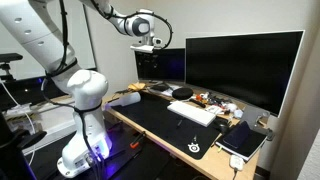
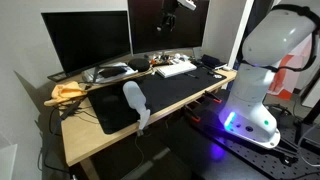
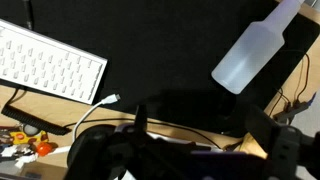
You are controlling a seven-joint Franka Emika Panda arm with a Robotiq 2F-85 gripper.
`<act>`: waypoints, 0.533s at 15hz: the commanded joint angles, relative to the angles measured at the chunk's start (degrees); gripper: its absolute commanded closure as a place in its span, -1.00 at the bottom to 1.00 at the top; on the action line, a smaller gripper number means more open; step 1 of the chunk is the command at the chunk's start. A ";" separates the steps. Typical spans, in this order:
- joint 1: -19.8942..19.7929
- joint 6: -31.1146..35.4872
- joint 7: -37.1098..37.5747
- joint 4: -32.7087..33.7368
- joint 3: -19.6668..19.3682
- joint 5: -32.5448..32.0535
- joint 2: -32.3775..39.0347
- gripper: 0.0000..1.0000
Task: Set the spray bottle upright on the table
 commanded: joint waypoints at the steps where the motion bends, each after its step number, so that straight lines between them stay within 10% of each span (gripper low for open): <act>1: -0.87 -0.21 -0.30 0.13 0.80 0.42 0.05 -1.00; 8: -0.88 0.58 0.42 0.02 0.99 0.79 0.31 -1.00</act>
